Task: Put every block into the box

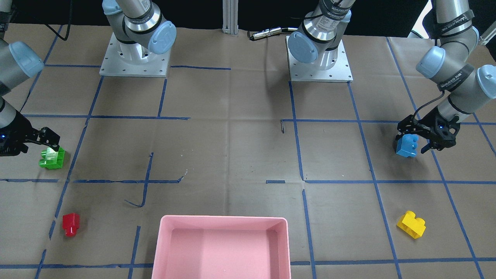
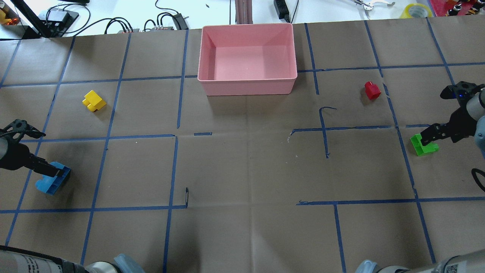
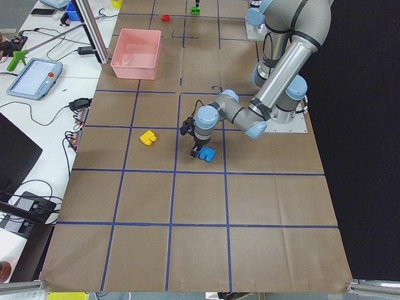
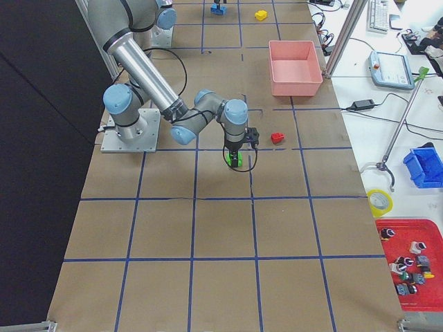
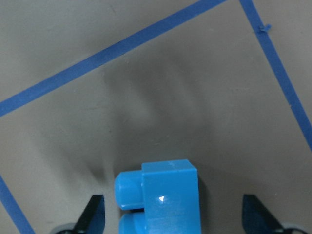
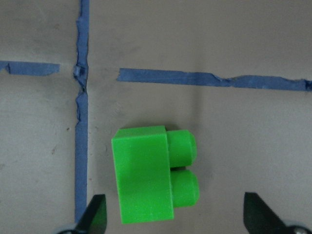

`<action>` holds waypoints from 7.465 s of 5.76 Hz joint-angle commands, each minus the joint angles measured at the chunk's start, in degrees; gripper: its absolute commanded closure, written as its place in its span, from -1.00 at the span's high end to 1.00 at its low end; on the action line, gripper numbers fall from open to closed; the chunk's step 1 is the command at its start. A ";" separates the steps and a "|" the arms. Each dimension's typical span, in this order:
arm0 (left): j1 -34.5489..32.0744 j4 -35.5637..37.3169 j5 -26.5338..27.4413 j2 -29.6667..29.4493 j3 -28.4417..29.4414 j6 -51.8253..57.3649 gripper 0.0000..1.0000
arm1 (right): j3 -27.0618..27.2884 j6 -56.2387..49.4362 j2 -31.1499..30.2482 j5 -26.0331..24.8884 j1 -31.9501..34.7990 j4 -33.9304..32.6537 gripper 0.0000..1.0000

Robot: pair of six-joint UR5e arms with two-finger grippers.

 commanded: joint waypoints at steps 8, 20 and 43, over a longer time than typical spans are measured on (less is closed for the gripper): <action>2.25 4.00 0.17 -3.38 -1.57 0.96 0.20 | 1.64 0.00 3.99 -0.32 0.75 -6.24 -0.28; -28.65 -10.85 2.19 -5.09 31.42 -28.53 -0.65 | -41.65 41.48 7.02 14.24 33.56 36.83 -0.80; -40.18 -32.04 3.20 -20.52 67.51 -62.08 1.00 | -30.44 12.83 21.65 -2.17 22.37 11.16 0.53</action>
